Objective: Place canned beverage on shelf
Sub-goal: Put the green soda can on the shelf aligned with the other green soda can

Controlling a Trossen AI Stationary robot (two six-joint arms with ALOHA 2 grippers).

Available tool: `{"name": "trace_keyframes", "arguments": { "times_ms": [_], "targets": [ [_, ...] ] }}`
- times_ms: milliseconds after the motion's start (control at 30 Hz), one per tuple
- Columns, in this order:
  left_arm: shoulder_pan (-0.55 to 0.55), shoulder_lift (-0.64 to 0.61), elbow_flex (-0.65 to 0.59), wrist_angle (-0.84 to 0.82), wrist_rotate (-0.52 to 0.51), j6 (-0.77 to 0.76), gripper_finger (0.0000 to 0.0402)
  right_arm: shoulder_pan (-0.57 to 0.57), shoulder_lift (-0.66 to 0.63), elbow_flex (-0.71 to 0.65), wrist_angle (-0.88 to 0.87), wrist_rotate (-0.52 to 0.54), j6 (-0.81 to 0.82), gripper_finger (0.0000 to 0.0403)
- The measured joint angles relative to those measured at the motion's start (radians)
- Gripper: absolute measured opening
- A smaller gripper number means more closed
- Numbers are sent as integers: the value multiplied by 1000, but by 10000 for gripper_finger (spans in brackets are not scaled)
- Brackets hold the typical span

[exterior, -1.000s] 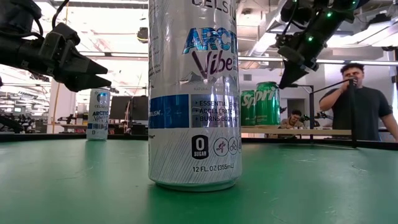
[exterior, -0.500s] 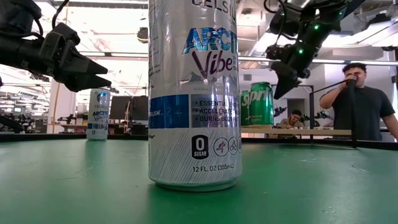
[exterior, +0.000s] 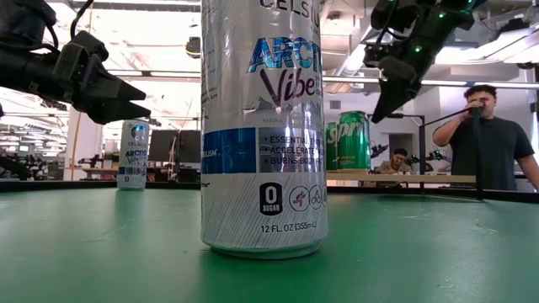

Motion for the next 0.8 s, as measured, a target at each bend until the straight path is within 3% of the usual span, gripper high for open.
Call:
{"name": "trace_keyframes", "arguments": {
  "times_ms": [200, 800],
  "targets": [
    [0, 0, 0, 0, 0, 0, 382, -11, 40, 0, 86, 0, -47, 20],
    [0, 0, 0, 0, 0, 0, 382, -35, 39, 0, 99, -2, -69, 20]
  ]
}}
